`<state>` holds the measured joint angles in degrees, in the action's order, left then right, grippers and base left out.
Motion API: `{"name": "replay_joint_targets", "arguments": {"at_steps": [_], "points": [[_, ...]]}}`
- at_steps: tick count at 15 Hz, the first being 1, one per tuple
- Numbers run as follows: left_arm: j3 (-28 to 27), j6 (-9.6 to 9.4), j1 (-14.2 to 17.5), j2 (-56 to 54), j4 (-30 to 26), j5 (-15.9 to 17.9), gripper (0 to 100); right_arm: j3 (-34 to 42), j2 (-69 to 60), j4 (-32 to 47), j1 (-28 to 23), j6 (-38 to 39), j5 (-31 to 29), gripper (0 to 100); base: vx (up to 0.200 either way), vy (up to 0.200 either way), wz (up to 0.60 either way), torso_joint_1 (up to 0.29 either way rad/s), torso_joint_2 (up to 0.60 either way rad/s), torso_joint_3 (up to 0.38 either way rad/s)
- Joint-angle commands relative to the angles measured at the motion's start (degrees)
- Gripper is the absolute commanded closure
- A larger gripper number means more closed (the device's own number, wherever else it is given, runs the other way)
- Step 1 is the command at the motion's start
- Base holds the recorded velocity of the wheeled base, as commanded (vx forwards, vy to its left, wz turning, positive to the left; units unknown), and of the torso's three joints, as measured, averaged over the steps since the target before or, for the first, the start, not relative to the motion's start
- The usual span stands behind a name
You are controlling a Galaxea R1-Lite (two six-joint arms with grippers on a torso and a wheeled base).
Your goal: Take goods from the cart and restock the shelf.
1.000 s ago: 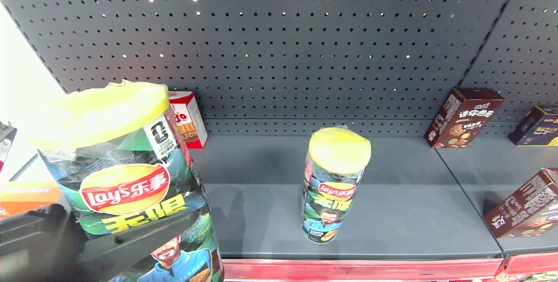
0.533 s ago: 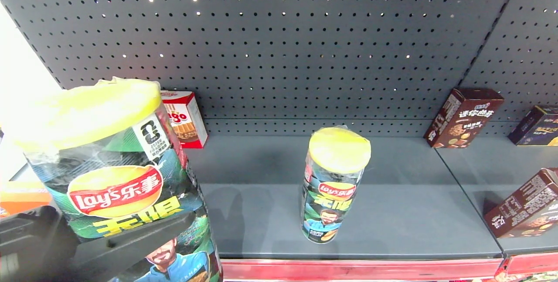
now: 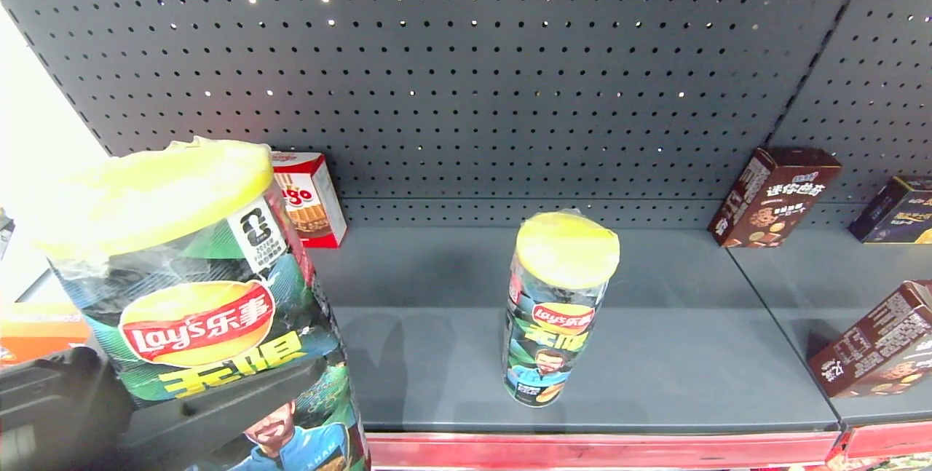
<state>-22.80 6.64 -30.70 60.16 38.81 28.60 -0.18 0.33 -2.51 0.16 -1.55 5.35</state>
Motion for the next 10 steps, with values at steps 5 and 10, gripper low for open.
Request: {"name": "replay_joint_targets", "arguments": {"at_steps": [5, 10], "points": [[-0.76, -0.05, -0.42, 1.71, 0.03, 0.14, 100, 0.09, 0.2, 2.86, 0.02, 1.55, -3.86, 0, 0.0, 0.0, 0.0, 0.0, 0.0, 0.0], [-3.75, -5.85, -1.03, 6.02, 0.03, 0.14, 100, 0.09, 0.2, 2.86, 0.02, 1.55, -3.86, 0, 0.0, 0.0, 0.0, 0.0, 0.0, 0.0]]}}
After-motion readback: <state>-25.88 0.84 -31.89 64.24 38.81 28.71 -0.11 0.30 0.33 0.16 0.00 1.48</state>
